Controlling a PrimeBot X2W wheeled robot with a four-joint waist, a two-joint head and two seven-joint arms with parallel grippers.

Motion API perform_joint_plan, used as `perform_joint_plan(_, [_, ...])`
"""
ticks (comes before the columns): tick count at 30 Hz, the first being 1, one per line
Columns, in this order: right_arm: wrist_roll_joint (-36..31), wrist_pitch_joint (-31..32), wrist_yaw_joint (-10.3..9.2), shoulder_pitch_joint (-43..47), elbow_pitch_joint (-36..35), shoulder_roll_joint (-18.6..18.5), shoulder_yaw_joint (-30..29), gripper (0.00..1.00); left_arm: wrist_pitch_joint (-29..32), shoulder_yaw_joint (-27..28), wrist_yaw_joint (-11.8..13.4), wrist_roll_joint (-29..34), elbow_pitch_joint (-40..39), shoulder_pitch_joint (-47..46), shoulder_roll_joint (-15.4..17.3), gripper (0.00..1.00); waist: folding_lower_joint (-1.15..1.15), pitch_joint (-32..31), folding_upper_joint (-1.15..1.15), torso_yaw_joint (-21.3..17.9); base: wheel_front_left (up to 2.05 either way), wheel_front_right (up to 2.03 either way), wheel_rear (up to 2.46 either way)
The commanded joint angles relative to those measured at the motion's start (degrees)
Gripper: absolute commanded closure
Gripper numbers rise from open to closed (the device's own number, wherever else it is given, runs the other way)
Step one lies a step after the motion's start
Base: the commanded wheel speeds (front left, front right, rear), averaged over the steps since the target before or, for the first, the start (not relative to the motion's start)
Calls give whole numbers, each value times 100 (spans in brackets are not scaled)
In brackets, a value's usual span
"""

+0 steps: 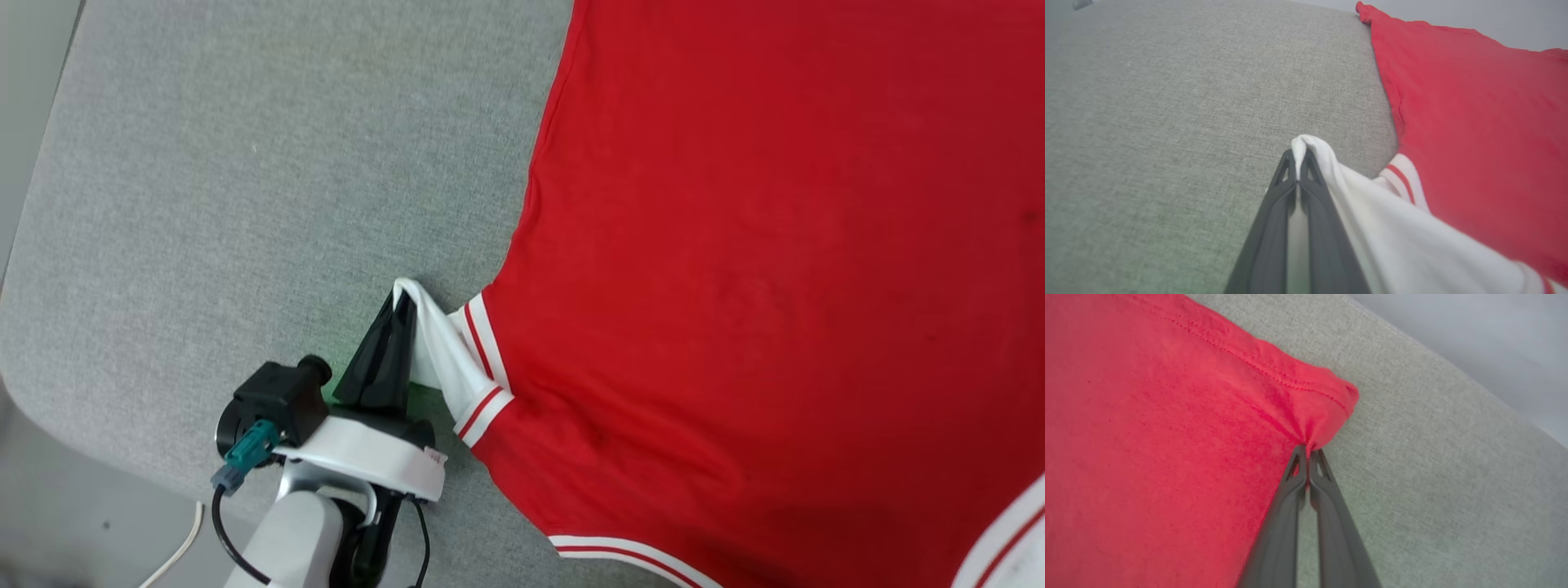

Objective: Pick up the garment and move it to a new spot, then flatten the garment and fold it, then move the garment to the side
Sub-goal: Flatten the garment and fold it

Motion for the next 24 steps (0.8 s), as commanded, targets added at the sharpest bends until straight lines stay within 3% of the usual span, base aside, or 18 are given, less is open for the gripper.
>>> perform_joint_plan(1, [96,-179,-8,135,35,29,35,100,-14,37,1,40,37,108,13,100,0,-282,0,-142,0,0,0])
perform_joint_plan(10, [754,-968,-8,899,-204,-243,344,100,18,175,86,35,145,525,221,100,0,-1202,0,-606,0,0,0])
perform_joint_plan(24, [1555,-1644,-8,3379,-1142,-927,303,100,266,394,321,-125,3,1399,573,100,0,-2320,0,-1291,0,0,0])
